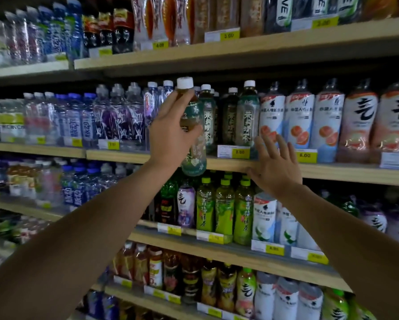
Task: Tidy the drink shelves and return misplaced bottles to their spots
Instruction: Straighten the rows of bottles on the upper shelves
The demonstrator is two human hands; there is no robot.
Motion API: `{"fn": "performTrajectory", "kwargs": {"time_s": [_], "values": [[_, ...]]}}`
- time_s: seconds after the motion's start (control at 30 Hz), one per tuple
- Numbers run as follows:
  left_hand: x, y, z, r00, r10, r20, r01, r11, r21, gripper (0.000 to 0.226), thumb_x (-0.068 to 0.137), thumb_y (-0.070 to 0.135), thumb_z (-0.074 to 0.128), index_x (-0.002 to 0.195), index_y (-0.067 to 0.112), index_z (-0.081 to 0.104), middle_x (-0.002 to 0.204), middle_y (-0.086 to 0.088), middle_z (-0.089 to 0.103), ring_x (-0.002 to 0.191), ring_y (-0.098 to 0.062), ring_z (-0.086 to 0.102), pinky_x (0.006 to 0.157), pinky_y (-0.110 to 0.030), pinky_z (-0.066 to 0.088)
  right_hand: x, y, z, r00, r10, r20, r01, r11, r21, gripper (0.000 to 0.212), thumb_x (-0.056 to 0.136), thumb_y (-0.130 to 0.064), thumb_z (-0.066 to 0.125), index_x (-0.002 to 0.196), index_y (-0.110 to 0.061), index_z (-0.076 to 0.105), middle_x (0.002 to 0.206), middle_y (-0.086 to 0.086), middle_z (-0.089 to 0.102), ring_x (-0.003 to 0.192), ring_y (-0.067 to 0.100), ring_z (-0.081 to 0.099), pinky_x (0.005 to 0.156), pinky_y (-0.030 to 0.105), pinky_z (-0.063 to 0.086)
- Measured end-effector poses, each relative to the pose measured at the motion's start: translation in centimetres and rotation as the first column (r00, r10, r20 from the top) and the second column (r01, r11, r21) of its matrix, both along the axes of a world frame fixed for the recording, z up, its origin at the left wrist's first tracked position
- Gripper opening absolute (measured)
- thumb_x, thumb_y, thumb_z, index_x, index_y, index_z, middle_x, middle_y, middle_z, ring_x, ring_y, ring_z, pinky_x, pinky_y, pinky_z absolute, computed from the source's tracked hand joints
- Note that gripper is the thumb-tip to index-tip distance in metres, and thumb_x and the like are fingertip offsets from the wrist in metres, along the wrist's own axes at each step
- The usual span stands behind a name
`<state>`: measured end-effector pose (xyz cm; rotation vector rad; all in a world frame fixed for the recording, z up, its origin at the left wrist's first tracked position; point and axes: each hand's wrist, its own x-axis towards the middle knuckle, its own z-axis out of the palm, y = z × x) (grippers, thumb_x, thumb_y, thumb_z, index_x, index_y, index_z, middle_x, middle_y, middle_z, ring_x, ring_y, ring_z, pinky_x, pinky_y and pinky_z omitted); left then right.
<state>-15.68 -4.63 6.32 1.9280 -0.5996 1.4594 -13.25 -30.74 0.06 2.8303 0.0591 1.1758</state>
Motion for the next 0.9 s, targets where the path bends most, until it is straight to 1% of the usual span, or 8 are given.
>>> {"fn": "performTrajectory", "kwargs": {"time_s": [0.13, 0.23, 0.3, 0.4, 0.5, 0.73, 0.83, 0.9], "values": [[2.5, -1.1, 0.9, 0.995, -0.052, 0.089, 0.055, 0.998, -0.039, 0.067, 0.084, 0.023, 0.078, 0.144, 0.02, 0.05, 0.153, -0.013, 0.042, 0.127, 0.004, 0.032, 0.097, 0.01, 0.013, 2.1, -0.1, -0.4, 1.0, -0.021, 0.016, 0.022, 0.999, -0.034, 0.082, 0.095, -0.066, 0.029, 0.158, -0.026, -0.006, 0.166, -0.002, -0.006, 0.151, 0.029, -0.016, 0.122, 0.05, -0.006], [4.3, -2.3, 1.9, 0.983, -0.087, 0.162, 0.1, 0.992, -0.076, 0.066, 0.083, 0.02, 0.079, 0.143, 0.016, 0.052, 0.152, -0.014, 0.043, 0.124, 0.014, 0.02, 0.097, 0.01, 0.014, 3.2, -0.3, -1.3, 0.996, -0.02, 0.087, 0.027, 0.996, -0.084, 0.081, 0.092, -0.067, 0.024, 0.159, -0.023, 0.011, 0.166, 0.002, 0.014, 0.152, 0.032, 0.003, 0.121, 0.053, 0.001], [5.2, -3.2, 2.6, 0.973, -0.098, 0.21, 0.122, 0.987, -0.105, 0.066, 0.081, 0.02, 0.079, 0.142, 0.015, 0.053, 0.15, -0.015, 0.045, 0.126, 0.008, 0.027, 0.098, 0.009, 0.016, 3.6, -0.6, -1.7, 0.993, -0.022, 0.119, 0.036, 0.992, -0.117, 0.082, 0.09, -0.068, 0.024, 0.156, -0.02, 0.025, 0.16, 0.004, 0.03, 0.15, 0.033, 0.018, 0.12, 0.055, 0.008], [6.5, -4.5, 3.6, 0.959, -0.114, 0.259, 0.143, 0.985, -0.095, 0.067, 0.08, 0.019, 0.079, 0.142, 0.014, 0.052, 0.15, -0.014, 0.045, 0.133, -0.011, 0.041, 0.097, 0.008, 0.019, 4.0, -0.8, -2.0, 0.99, -0.039, 0.137, 0.059, 0.987, -0.148, 0.085, 0.089, -0.07, 0.027, 0.156, -0.019, 0.025, 0.159, 0.002, 0.033, 0.149, 0.033, 0.02, 0.12, 0.056, 0.01], [7.8, -5.5, 4.3, 0.959, -0.123, 0.257, 0.146, 0.986, -0.075, 0.067, 0.08, 0.015, 0.079, 0.142, 0.012, 0.053, 0.15, -0.016, 0.045, 0.132, -0.014, 0.037, 0.095, 0.01, 0.018, 4.1, -0.8, -2.1, 0.987, -0.044, 0.157, 0.067, 0.988, -0.141, 0.085, 0.088, -0.071, 0.03, 0.156, -0.021, 0.025, 0.159, 0.001, 0.033, 0.149, 0.032, 0.021, 0.12, 0.056, 0.012], [10.2, -6.9, 4.3, 0.974, -0.14, 0.18, 0.157, 0.984, -0.084, 0.066, 0.086, 0.02, 0.075, 0.146, 0.017, 0.048, 0.155, -0.012, 0.039, 0.132, -0.016, 0.042, 0.094, 0.01, 0.014, 4.1, -0.9, -2.4, 0.983, -0.051, 0.177, 0.078, 0.986, -0.146, 0.084, 0.088, -0.071, 0.031, 0.155, -0.02, 0.029, 0.155, 0.002, 0.038, 0.147, 0.032, 0.026, 0.119, 0.056, 0.016], [10.6, -7.1, 4.2, 0.982, -0.114, 0.148, 0.122, 0.991, -0.05, 0.066, 0.087, 0.024, 0.074, 0.147, 0.02, 0.045, 0.157, -0.008, 0.037, 0.13, -0.015, 0.045, 0.094, 0.003, 0.02, 4.2, -0.8, -2.3, 0.981, -0.05, 0.186, 0.079, 0.985, -0.153, 0.084, 0.088, -0.071, 0.032, 0.154, -0.02, 0.03, 0.155, 0.003, 0.039, 0.146, 0.033, 0.028, 0.119, 0.056, 0.018], [11.0, -7.4, 4.0, 0.987, -0.111, 0.112, 0.116, 0.993, -0.033, 0.068, 0.087, 0.025, 0.074, 0.148, 0.021, 0.044, 0.158, -0.006, 0.035, 0.133, -0.018, 0.046, 0.098, -0.008, 0.027, 4.2, -0.8, -2.4, 0.981, -0.051, 0.188, 0.081, 0.985, -0.153, 0.083, 0.089, -0.07, 0.032, 0.154, -0.02, 0.03, 0.155, 0.003, 0.039, 0.146, 0.033, 0.029, 0.119, 0.056, 0.018]]}}
